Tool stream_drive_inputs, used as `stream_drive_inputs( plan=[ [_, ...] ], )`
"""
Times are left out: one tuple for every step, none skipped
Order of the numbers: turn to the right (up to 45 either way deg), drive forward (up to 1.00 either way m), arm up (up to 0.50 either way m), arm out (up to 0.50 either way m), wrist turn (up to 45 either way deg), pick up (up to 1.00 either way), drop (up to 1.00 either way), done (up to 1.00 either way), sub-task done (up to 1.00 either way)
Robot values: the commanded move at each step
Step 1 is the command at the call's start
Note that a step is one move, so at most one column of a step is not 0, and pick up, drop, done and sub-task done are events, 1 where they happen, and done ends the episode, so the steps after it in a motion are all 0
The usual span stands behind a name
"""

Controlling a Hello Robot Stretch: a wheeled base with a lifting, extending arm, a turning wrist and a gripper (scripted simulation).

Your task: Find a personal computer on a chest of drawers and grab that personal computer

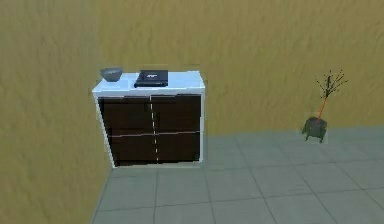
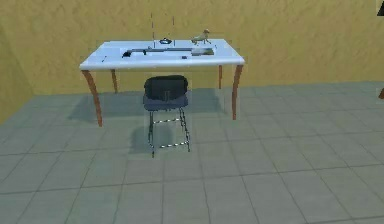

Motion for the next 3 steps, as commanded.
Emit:
stream_drive_inputs(
  plan=[
    [21.0, 0.00, 0.00, 0.00, 0.0, 0.00, 0.00, 0.00, 0.00],
    [0.0, 0.95, 0.00, 0.00, 0.0, 0.00, 0.00, 0.00, 0.00],
    [-45.0, 0.00, 0.00, 0.00, 0.0, 0.00, 0.00, 0.00, 0.00]
  ],
)
